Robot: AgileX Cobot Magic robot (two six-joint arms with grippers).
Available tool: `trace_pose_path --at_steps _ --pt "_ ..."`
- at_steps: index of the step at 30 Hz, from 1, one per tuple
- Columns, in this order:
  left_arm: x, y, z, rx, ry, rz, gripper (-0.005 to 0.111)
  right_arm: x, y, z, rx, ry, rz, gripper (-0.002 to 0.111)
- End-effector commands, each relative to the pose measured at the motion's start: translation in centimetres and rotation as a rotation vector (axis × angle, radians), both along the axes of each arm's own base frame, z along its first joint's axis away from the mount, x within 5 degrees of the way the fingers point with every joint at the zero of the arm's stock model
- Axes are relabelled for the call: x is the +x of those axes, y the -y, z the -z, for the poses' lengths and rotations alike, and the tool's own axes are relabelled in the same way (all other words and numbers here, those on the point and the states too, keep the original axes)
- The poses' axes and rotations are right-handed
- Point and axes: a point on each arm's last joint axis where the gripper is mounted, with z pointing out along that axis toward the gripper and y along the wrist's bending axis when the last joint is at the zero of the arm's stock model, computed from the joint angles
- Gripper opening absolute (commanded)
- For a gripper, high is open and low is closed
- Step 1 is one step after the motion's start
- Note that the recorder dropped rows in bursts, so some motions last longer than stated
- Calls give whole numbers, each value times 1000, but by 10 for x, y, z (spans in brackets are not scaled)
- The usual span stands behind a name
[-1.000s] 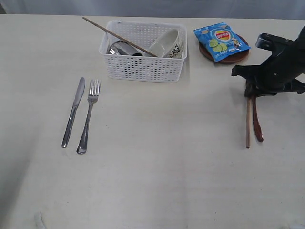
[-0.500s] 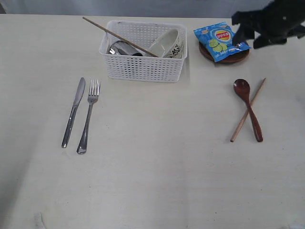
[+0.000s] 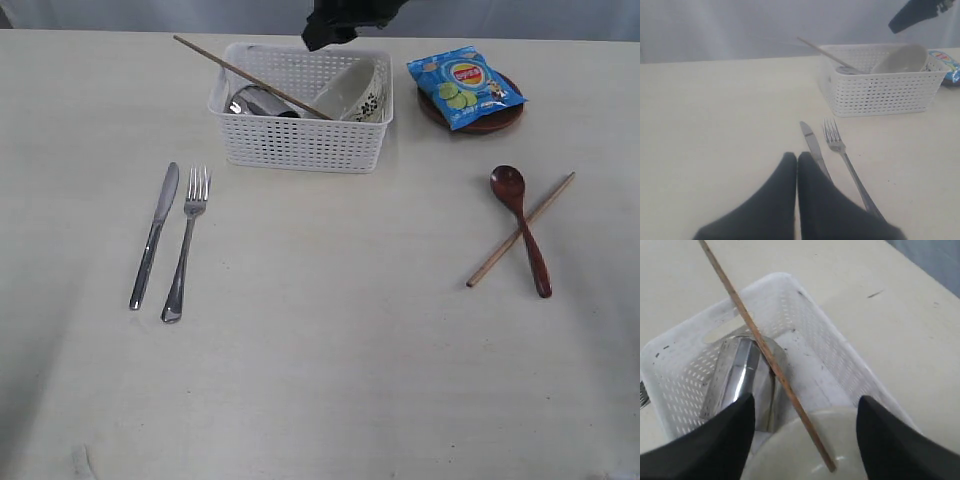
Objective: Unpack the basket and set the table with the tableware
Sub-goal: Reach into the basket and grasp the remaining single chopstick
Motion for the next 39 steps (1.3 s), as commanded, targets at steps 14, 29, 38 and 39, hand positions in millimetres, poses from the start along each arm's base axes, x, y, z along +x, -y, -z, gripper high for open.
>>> trace_pose_path --at_steps 14,29,38,39 --pt "0 0 1 -3 1 5 0 29 -36 55 195 65 -264 57" --pt "0 0 1 -3 1 5 0 29 -50 86 264 64 -297 57" --pt "0 0 1 -3 1 5 0 27 -62 86 290 80 -279 9" --pt "0 0 1 -1 2 5 0 26 -63 86 288 86 -285 4"
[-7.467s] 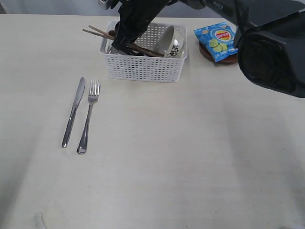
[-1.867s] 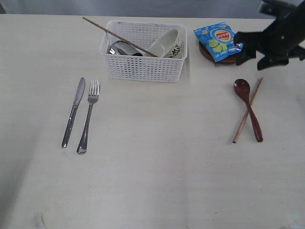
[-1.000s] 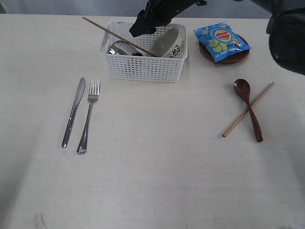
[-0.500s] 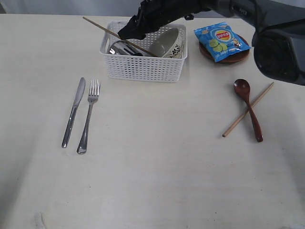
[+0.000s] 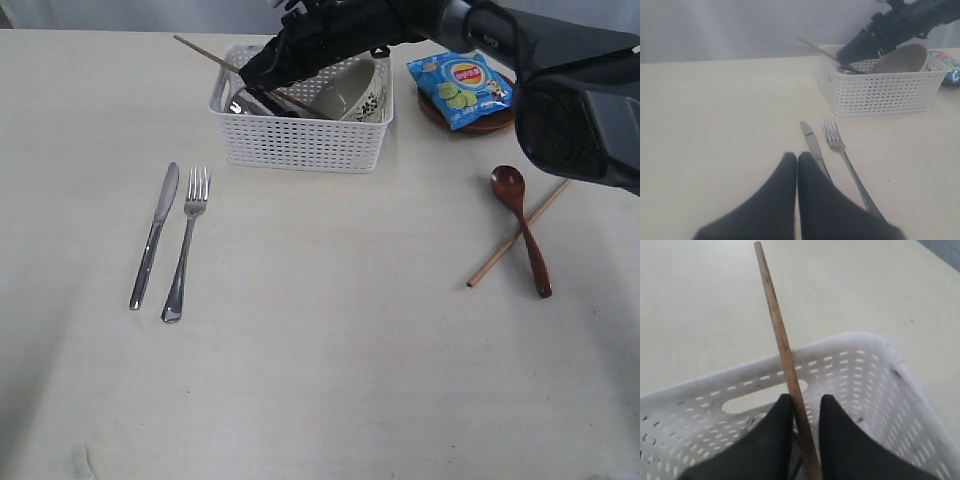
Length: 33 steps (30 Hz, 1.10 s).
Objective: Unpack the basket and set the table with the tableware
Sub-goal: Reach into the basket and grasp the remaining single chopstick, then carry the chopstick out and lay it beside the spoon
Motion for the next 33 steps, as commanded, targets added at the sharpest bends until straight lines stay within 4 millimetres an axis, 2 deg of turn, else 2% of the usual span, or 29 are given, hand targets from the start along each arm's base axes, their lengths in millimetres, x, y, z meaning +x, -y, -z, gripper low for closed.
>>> trace_pose_path --at_steps 1,4,9,19,25,29,33 --pt "0 0 1 -1 2 5 0 -1 -5 0 11 18 -12 -1" --pt "0 0 1 -1 2 5 0 -1 -5 0 11 17 -13 0" --pt "0 0 1 -1 2 5 0 -5 -5 -16 19 30 -43 0" --pt "0 0 1 -1 2 5 0 -10 9 -85 37 130 -59 -1" --pt "0 0 1 -1 2 5 0 -5 40 -103 -35 37 45 0" --pt "0 0 1 -1 2 5 0 4 73 -116 -28 -63 182 0" --pt "0 0 1 -2 1 5 0 5 106 -141 7 -123 267 0"
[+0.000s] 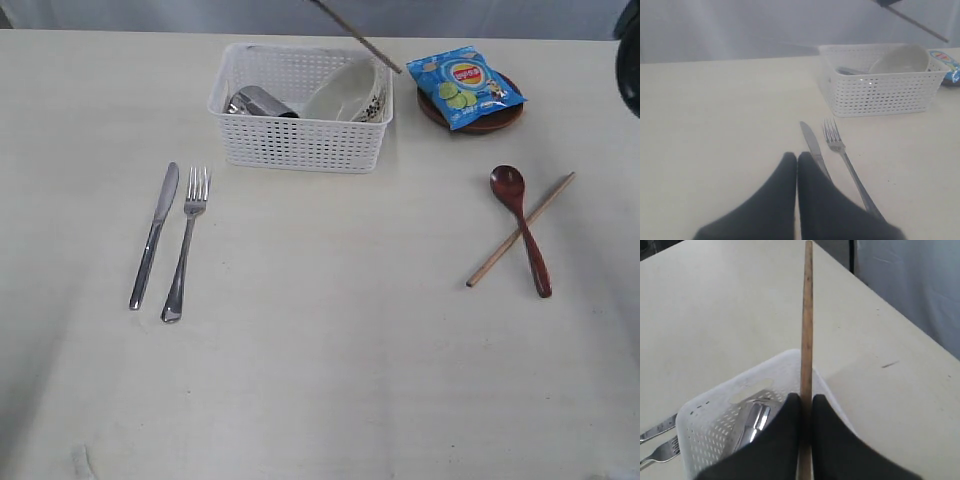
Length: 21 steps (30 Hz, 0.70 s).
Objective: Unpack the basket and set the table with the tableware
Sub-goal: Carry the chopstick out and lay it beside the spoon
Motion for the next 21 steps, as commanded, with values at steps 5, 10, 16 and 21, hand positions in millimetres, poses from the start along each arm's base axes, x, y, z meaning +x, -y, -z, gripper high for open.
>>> trace_pose_path --at_steps 5,10,16,21 --pt "0 0 1 -1 1 5 0 -3 74 -61 62 -137 251 0" --pt "0 0 1 -1 1 5 0 -6 125 -58 -30 -331 453 0" --pt "0 0 1 -1 1 5 0 -10 191 -20 -282 -506 852 0" --pt "0 0 1 -1 1 5 0 -32 214 36 -360 -722 922 0"
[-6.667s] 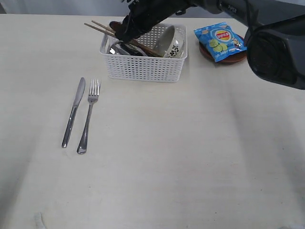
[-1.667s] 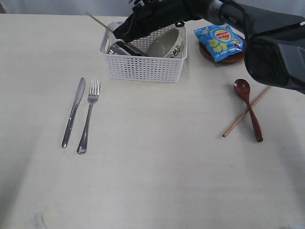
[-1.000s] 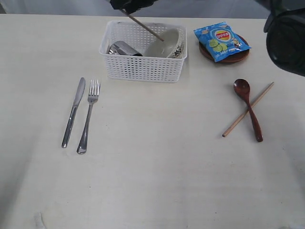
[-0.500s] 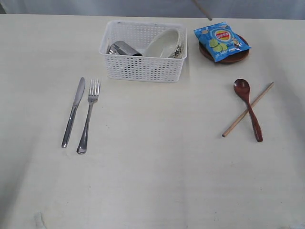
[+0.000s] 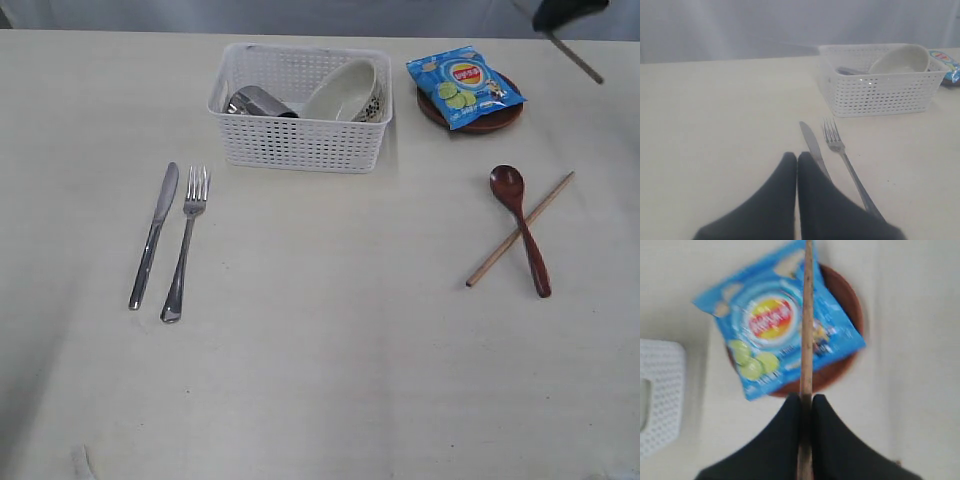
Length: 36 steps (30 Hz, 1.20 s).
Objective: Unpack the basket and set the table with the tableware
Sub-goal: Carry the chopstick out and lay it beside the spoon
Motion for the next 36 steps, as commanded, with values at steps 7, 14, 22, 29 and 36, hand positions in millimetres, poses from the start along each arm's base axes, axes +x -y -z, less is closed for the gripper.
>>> trace_pose_path --at_steps 7,14,22,29,36 --pt "0 0 1 1 2 5 0 -61 17 103 -53 -217 152 0" --pt "0 0 1 1 2 5 0 -102 18 149 -100 -246 169 0" --pt "0 0 1 1 2 5 0 -110 18 159 -110 -239 167 0" --pt "0 0 1 1 2 5 0 -111 17 150 -102 -237 160 0" --pt "0 0 1 1 2 5 0 -107 16 114 -91 -150 159 17"
